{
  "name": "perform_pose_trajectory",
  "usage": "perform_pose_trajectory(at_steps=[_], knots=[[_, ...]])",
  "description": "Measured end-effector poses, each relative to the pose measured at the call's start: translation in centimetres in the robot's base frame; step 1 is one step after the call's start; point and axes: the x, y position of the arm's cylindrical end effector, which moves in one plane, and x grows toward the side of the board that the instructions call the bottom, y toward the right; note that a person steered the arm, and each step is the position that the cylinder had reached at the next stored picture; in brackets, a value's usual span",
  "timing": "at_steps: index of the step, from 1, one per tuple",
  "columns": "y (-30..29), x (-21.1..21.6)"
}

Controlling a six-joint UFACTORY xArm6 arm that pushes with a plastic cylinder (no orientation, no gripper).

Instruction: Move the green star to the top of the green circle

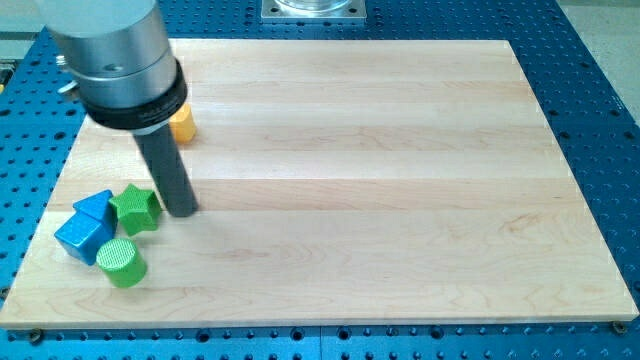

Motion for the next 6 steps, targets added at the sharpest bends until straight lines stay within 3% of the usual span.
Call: perform_pose_trajectory(at_steps=[1,2,6], knots=[[1.0,-2.9],[-0.4,-2.8],[-2.7,0.6]])
